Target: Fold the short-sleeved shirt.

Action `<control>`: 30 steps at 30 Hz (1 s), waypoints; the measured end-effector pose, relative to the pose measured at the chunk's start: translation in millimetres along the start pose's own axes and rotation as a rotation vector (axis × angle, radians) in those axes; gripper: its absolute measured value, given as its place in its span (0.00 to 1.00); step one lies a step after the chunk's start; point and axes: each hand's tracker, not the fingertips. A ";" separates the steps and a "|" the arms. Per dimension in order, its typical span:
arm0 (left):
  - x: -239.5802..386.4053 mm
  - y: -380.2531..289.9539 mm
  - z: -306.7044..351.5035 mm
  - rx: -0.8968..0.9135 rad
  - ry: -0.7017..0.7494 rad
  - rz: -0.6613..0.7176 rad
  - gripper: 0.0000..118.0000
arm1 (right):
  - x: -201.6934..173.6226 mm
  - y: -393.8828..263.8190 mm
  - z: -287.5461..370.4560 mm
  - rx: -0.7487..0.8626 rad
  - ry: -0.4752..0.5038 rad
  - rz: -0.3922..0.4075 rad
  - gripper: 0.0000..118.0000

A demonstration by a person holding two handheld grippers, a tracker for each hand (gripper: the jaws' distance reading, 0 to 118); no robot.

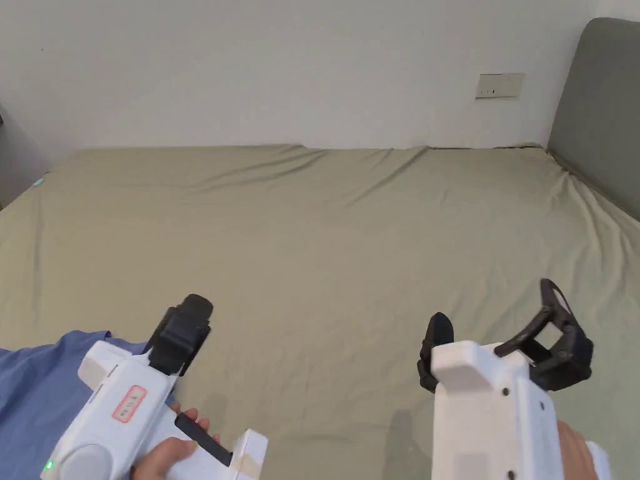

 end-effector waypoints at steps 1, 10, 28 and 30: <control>13.9 -5.2 4.6 0.024 0.023 -0.204 1.00 | 9.0 -0.9 -2.8 -0.050 0.057 -0.136 1.00; 24.7 -40.2 -8.6 0.171 0.120 -0.991 1.00 | 27.4 -24.7 -16.9 -0.233 0.242 -0.621 1.00; 20.0 -28.6 -5.7 0.154 0.111 -0.908 1.00 | 27.4 -14.6 -10.9 -0.196 0.246 -0.562 1.00; 20.6 -26.8 -4.9 0.155 0.105 -0.904 1.00 | 27.5 -13.4 -10.5 -0.193 0.248 -0.559 1.00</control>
